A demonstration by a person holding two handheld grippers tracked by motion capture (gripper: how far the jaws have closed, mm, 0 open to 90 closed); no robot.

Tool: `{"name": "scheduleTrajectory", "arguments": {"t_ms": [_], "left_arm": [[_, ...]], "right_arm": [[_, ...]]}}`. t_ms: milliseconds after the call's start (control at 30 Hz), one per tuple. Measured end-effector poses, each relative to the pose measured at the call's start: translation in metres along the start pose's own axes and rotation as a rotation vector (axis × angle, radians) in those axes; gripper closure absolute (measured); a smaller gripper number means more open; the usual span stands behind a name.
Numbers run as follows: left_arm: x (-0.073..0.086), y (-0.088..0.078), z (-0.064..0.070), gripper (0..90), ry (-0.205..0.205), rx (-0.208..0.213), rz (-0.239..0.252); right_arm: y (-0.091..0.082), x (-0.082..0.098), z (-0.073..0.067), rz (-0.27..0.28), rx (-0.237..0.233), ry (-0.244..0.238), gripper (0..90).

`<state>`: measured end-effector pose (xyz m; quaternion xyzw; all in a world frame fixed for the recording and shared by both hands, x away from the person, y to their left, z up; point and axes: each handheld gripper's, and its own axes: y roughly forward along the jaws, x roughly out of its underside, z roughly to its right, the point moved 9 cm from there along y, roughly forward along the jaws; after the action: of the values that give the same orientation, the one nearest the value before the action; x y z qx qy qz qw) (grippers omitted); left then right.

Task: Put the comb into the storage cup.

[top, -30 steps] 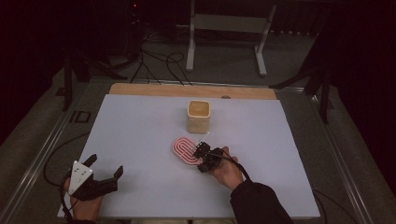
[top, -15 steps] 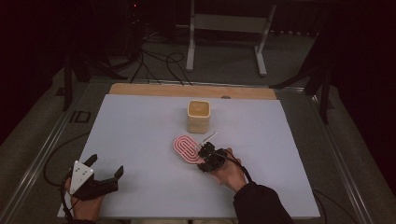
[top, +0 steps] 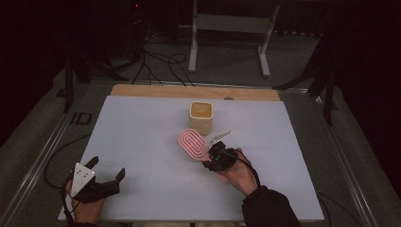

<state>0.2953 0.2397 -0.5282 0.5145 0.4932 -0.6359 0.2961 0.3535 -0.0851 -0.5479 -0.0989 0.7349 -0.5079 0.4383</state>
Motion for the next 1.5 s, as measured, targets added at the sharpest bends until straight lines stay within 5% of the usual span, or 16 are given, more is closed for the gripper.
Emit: {"name": "scheduleTrajectory", "arguments": {"t_ms": [367, 933, 1233, 1500], "left_arm": [[0.001, 0.001, 0.0, 0.4, 0.005, -0.004, -0.01], [0.001, 0.001, 0.0, 0.3, 0.004, -0.004, -0.008], [0.001, 0.002, 0.013, 0.3, 0.018, 0.024, -0.017], [-0.005, 0.003, 0.019, 0.1, -0.019, 0.049, -0.022]], "right_arm": [[-0.034, 0.008, 0.01, 0.186, -0.04, 0.057, 70.0], [-0.053, 0.013, 0.013, 0.28, -0.038, 0.043, 70.0], [-0.047, 0.018, 0.02, 0.286, -0.037, 0.029, 70.0], [-0.054, 0.014, 0.018, 0.327, -0.066, -0.016, 70.1]]}}
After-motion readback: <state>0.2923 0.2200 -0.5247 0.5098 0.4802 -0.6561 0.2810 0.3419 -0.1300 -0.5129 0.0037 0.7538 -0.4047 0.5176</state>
